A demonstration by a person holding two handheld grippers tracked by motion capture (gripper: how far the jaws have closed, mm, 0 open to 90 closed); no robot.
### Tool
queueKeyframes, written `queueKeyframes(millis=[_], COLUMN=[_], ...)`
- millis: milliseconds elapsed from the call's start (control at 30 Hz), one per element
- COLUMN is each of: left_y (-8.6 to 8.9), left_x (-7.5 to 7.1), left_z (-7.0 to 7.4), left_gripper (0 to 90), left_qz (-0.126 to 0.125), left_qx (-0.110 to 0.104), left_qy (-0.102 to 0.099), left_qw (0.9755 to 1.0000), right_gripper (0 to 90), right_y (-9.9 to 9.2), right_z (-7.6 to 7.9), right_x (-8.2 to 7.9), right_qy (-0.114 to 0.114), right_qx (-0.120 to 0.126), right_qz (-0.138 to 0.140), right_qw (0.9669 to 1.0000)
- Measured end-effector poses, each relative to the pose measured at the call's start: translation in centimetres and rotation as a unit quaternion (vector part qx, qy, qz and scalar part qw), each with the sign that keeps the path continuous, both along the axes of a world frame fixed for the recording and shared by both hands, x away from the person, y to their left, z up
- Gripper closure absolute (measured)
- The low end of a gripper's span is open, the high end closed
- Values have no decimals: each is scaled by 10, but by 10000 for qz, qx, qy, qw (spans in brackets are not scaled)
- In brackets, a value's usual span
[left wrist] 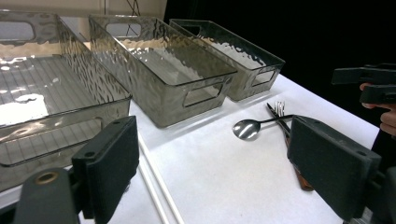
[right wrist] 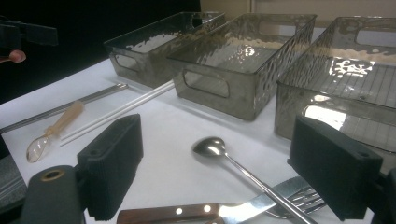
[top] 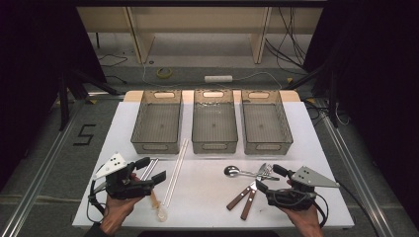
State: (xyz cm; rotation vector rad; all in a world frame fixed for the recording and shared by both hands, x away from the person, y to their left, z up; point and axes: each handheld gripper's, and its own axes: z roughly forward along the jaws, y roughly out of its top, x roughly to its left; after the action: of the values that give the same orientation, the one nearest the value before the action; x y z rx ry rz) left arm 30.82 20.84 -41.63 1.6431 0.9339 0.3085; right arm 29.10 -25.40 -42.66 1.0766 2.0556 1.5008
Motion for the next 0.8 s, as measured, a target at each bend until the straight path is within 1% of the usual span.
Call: queueKeyframes(millis=[267,433,533,633,667,700,733,800], left_y=[1,5,10,15,16,18,18,19], left_x=[3,8,12,19,21,25,25,29], left_z=[1,4,7,9,10,10,10,9], left_gripper=[165,170,171,175,178,185,187,190], left_qz=[73,212,322,468,488,537,537,496], left_qx=[71,201,313,487,583,801,801,948], left_qy=[171,346,475,707,788,949,949,1085], left_qw=[9998,9990,9979,9952,9940,9908,9908,9883], right_gripper=[184,185,186,187,187,187,187,186], right_y=[0,-1,-1,-2,-2,-2,-2,-1], right_z=[0,1,1,1,1,0,0,0], right_x=[0,0,0,0,0,0,0,1], right_qy=[1,7,17,28,43,60,60,69], right_qx=[-8,-14,-11,-21,-28,-31,-31,-33], right_qz=[-15,-23,-27,-22,-23,-3,-3,16], right_qw=[10000,10000,10000,10000,10000,10000,10000,10000])
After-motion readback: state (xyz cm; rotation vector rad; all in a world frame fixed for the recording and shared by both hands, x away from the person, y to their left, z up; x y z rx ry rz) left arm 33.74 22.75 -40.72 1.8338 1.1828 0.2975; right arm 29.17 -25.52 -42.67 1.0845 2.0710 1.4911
